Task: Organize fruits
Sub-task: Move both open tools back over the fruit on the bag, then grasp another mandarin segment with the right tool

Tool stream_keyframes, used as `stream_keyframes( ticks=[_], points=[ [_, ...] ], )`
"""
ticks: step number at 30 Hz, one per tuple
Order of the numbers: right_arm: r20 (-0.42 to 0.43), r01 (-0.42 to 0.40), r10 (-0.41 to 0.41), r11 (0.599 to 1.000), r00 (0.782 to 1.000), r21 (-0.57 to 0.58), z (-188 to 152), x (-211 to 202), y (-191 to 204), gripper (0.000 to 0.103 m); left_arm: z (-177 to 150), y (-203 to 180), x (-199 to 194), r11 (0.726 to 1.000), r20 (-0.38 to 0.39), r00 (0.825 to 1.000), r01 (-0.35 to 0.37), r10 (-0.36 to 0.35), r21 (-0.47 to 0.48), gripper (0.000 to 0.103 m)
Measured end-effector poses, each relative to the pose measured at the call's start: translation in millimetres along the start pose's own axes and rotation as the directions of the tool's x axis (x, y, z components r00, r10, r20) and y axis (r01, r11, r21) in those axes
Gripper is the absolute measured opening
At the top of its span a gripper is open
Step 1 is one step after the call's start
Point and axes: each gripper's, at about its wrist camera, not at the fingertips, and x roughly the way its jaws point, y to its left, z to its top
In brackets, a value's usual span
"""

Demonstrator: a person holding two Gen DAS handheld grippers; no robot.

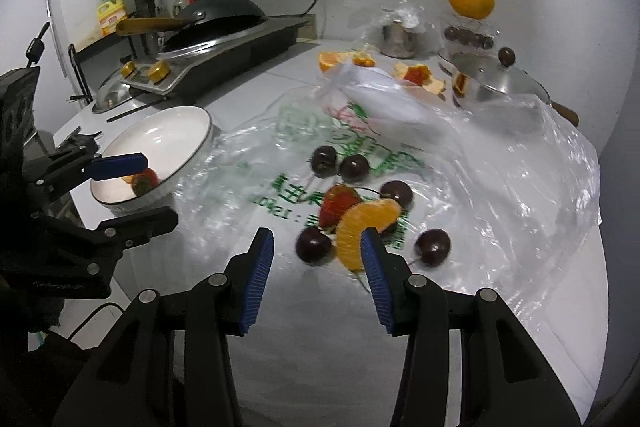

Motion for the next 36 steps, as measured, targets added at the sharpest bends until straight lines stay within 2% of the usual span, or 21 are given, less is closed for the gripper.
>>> stream_keyframes(
  ticks=[22,23,24,30,32,33,36],
  points=[
    [-0.015,-0.027,0.028,0.998,0.999,0.056,5.8,40.9,-36.8,0.047,18.1,-36.8,30.4,0.999,-0.043,0.999,0.013,-0.011,0.045,0.076],
    [-0.016,-0.03,0.031,0.998,0.999,0.058,5.7,43.0,-37.4,0.045,18.4,-38.4,31.6,0.999,-0.045,0.999,0.012,-0.01,0.049,0.076],
    [-0.013,-0.027,0.027,0.998,1.0,0.058,5.8,43.7,-37.6,0.038,19.0,-40.3,33.2,0.999,-0.046,0.999,0.009,-0.007,0.053,0.076],
    [0.014,-0.033,0.033,0.999,0.999,0.029,6.0,41.9,-38.8,0.024,22.4,-52.7,41.8,0.996,-0.058,0.998,0.002,0.003,0.086,0.076],
    [0.018,-0.043,0.042,0.999,0.999,0.029,5.2,40.3,-39.9,0.023,24.2,-58.3,43.3,0.995,-0.056,0.998,0.004,0.002,0.1,0.076],
    [0.024,-0.053,0.052,0.998,0.998,0.034,4.5,37.8,-41.7,0.018,25.3,-62.1,44.4,0.994,-0.056,0.998,0.006,0.0,0.109,0.076],
    [0.05,-0.072,0.07,0.996,0.996,0.044,4.0,28.3,-46.7,0.018,26.6,-72.5,46.7,0.991,-0.054,0.998,0.017,-0.01,0.133,0.076]
  ],
)
